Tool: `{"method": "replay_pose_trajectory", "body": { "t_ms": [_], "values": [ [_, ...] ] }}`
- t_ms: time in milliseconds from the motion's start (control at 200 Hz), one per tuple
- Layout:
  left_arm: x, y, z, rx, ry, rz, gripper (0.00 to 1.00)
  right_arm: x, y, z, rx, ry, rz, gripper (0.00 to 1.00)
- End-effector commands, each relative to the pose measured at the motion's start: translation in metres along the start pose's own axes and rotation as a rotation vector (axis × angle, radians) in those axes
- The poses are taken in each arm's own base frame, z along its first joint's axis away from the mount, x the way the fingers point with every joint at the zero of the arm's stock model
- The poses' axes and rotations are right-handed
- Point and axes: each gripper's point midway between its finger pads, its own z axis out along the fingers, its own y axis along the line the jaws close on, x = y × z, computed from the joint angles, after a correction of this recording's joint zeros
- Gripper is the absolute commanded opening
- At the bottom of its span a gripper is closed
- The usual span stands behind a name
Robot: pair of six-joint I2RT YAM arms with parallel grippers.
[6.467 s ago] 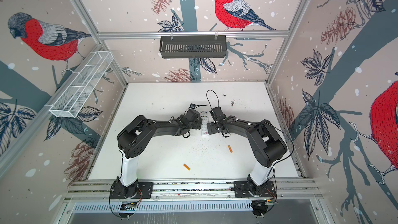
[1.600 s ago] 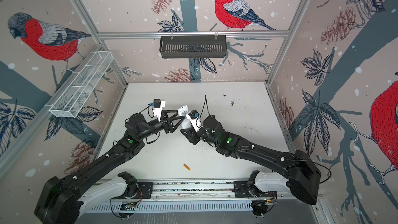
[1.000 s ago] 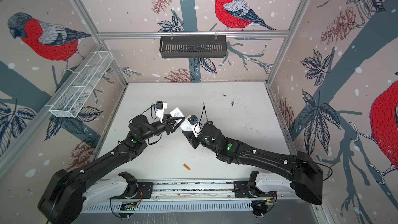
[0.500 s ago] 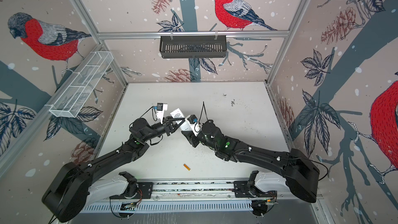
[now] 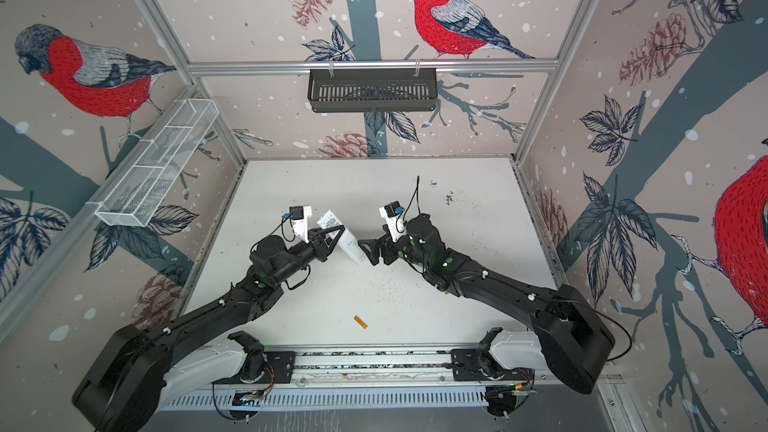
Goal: Load the batteries into the remote control
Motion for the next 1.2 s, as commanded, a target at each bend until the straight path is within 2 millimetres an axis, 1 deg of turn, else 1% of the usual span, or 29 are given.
{"method": "replay_pose_trajectory", "body": {
  "t_ms": [0, 125, 200, 310, 455, 580, 710, 946, 1111, 1196],
  "values": [
    [-0.012, 0.02, -0.008, -0.093, -0.115, -0.013, 0.0, 0.018, -0.002, 0.019, -0.02, 0.123, 0.148, 1.0],
    [-0.008, 0.03, -0.02, -0.112, -0.175, -0.023, 0.0, 0.03, -0.002, 0.038, -0.046, 0.17, 0.244, 0.99],
    [-0.007, 0.036, -0.025, -0.14, -0.192, -0.022, 0.0, 0.03, 0.0, 0.044, -0.069, 0.162, 0.275, 0.99],
    [-0.003, 0.042, -0.026, -0.164, -0.187, -0.021, 0.0, 0.033, -0.003, 0.054, -0.072, 0.17, 0.31, 0.99],
    [-0.005, 0.039, -0.031, -0.142, -0.213, -0.04, 0.0, 0.04, 0.001, 0.07, -0.108, 0.213, 0.336, 0.99],
    [-0.006, 0.036, -0.034, -0.122, -0.234, -0.058, 0.0, 0.04, 0.007, 0.078, -0.139, 0.218, 0.345, 1.0],
    [-0.009, 0.033, -0.039, -0.104, -0.255, -0.067, 0.0, 0.045, 0.012, 0.088, -0.147, 0.236, 0.346, 0.99],
    [-0.016, 0.029, -0.044, -0.097, -0.283, -0.068, 0.0, 0.052, 0.023, 0.097, -0.172, 0.252, 0.354, 0.99],
    [-0.018, 0.027, -0.046, -0.091, -0.292, -0.066, 0.0, 0.053, 0.024, 0.102, -0.183, 0.25, 0.377, 1.0],
    [-0.017, 0.028, -0.046, -0.091, -0.292, -0.073, 0.0, 0.057, 0.02, 0.107, -0.167, 0.262, 0.391, 0.99]
  ]
}}
